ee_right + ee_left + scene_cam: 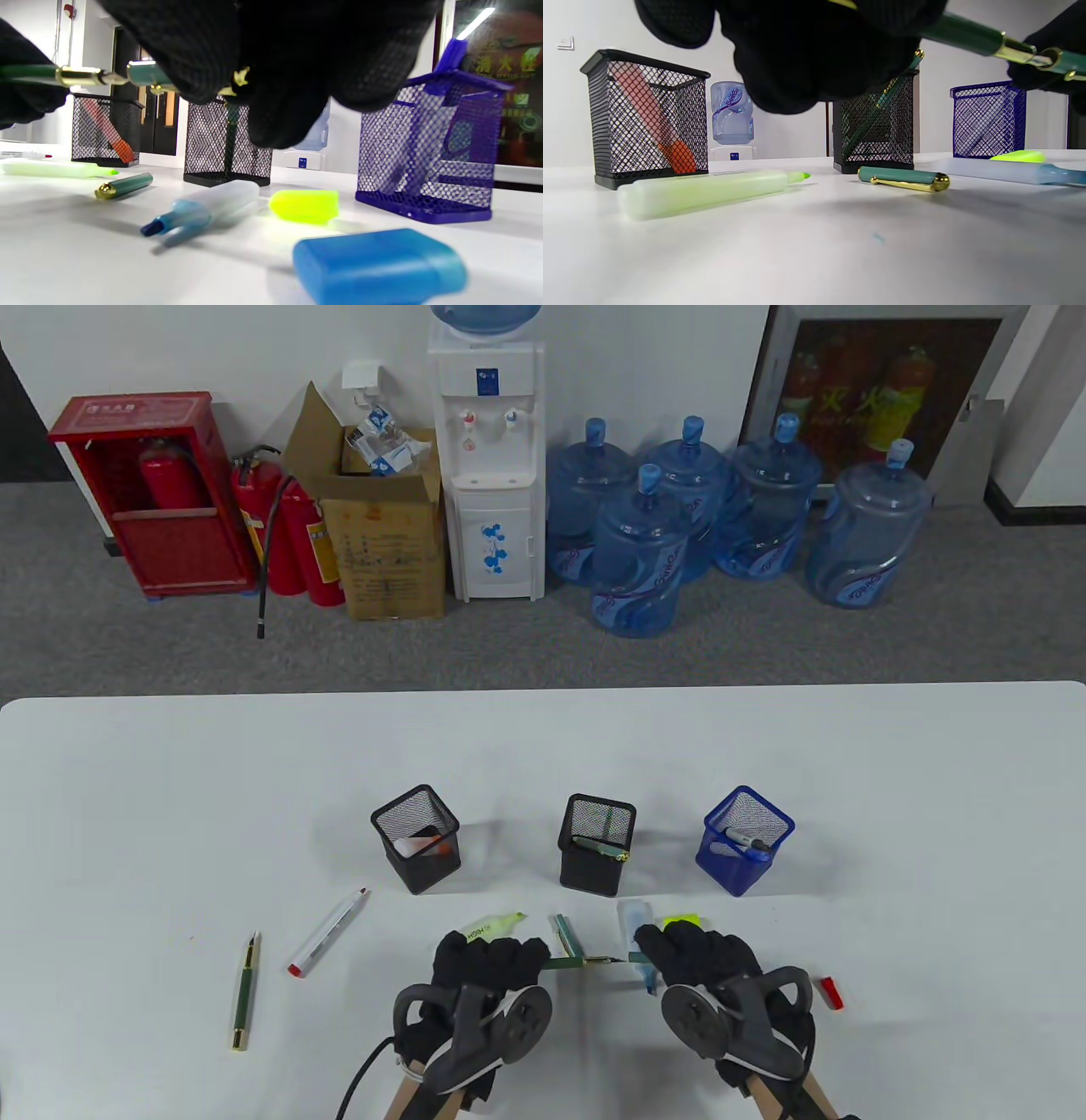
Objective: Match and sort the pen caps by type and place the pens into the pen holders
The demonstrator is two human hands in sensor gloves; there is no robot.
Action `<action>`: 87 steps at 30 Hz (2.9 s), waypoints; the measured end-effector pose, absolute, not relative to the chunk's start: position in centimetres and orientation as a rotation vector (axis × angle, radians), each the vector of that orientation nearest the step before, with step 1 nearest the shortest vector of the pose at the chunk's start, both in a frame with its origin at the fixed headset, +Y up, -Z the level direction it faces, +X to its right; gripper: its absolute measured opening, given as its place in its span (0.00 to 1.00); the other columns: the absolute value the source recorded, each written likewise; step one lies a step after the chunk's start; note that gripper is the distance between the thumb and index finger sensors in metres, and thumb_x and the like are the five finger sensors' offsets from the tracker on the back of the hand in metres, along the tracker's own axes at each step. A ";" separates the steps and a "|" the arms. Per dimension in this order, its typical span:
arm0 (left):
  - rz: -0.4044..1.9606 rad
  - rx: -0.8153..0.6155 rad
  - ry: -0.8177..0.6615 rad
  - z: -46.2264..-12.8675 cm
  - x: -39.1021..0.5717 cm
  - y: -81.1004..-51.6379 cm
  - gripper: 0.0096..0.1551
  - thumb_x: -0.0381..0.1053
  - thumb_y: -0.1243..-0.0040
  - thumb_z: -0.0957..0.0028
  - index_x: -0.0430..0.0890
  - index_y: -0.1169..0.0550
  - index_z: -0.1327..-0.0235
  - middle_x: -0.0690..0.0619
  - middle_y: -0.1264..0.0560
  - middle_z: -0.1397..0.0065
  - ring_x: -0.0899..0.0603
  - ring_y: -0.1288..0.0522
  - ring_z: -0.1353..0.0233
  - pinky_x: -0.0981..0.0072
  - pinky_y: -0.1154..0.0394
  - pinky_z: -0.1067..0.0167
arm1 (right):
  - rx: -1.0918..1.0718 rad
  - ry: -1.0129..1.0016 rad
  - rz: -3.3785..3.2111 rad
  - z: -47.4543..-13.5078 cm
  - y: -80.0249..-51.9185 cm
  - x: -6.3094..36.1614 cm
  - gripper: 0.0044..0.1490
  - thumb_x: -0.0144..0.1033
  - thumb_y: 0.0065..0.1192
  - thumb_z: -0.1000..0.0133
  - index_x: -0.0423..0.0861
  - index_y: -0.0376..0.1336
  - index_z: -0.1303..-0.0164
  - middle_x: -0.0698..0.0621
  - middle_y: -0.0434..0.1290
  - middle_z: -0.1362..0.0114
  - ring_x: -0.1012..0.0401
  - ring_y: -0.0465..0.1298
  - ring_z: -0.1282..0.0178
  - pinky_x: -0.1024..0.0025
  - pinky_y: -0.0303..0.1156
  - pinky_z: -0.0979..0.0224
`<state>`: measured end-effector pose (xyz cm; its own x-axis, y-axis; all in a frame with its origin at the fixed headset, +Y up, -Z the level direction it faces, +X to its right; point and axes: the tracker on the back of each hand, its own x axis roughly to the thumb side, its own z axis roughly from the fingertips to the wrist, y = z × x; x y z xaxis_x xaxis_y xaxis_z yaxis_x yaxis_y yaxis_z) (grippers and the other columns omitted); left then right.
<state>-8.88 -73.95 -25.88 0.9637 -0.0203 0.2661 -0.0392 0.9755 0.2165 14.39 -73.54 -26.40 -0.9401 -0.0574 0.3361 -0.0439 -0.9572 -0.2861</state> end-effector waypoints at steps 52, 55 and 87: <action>-0.194 0.369 0.054 -33.7 -3.0 -65.1 0.27 0.56 0.39 0.54 0.68 0.21 0.39 0.58 0.17 0.40 0.48 0.16 0.46 0.39 0.34 0.24 | -0.252 0.547 -3.231 -27.6 -74.5 21.9 0.45 0.49 0.61 0.52 0.48 0.56 0.23 0.45 0.64 0.21 0.59 0.81 0.38 0.56 0.79 0.33; -0.204 0.369 0.054 -34.2 -2.3 -65.7 0.27 0.56 0.39 0.54 0.69 0.22 0.38 0.59 0.17 0.39 0.48 0.16 0.46 0.39 0.34 0.24 | -0.251 0.539 -3.230 -27.6 -74.6 22.0 0.45 0.49 0.61 0.52 0.48 0.57 0.23 0.45 0.65 0.21 0.59 0.81 0.38 0.56 0.79 0.33; -0.306 -0.076 0.050 -32.6 -12.1 -75.6 0.44 0.62 0.35 0.64 0.69 0.32 0.27 0.55 0.23 0.20 0.44 0.26 0.20 0.33 0.43 0.20 | -0.229 0.490 -3.152 -27.7 -74.7 22.1 0.37 0.49 0.61 0.52 0.52 0.65 0.30 0.51 0.73 0.27 0.56 0.80 0.36 0.52 0.77 0.31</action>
<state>-12.08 -75.56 -32.64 0.9523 -0.3027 -0.0374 0.2990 0.9507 -0.0818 22.11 -74.66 -27.71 -0.9882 0.0332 0.1497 -0.0771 -0.9515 -0.2977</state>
